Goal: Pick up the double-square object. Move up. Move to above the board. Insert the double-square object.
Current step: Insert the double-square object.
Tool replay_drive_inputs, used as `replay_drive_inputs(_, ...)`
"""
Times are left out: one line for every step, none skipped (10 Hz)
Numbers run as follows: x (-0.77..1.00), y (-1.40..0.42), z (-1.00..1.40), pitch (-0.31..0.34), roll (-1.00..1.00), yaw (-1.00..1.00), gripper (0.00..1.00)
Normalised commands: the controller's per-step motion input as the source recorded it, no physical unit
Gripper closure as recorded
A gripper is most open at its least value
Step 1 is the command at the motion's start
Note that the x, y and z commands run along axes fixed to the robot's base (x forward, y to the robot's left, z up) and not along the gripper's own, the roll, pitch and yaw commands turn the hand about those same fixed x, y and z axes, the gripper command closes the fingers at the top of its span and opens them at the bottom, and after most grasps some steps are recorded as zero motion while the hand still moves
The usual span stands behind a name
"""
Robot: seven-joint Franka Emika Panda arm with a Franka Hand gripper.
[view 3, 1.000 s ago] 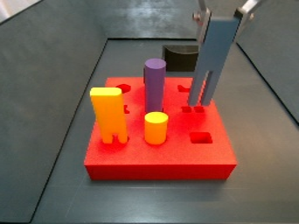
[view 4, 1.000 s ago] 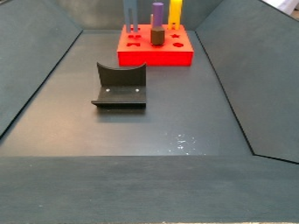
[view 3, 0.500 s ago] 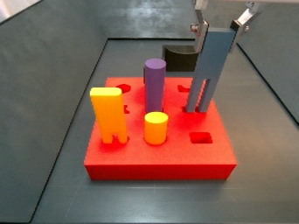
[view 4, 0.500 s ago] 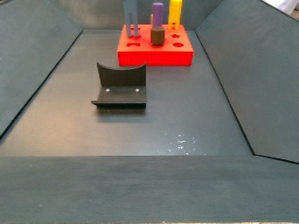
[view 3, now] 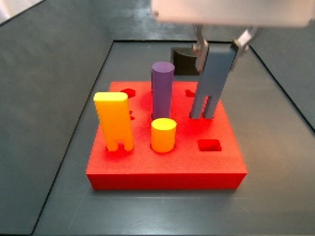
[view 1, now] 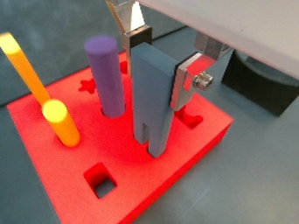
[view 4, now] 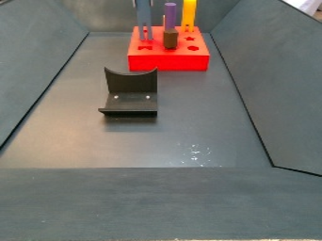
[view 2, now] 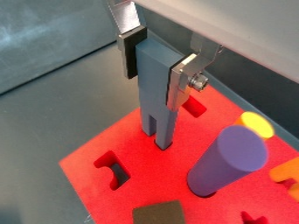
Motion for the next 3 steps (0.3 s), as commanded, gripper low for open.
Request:
replay_drive_inputs(0.08, 0.00, -0.52, 0.000, -0.03, -0.11, 1.00)
replay_drive_inputs(0.00, 0.08, -0.18, -0.106, -0.18, 0.00, 1.00)
replay_drive_inputs(0.00, 0.00, -0.05, -0.086, -0.04, 0.00, 1.00)
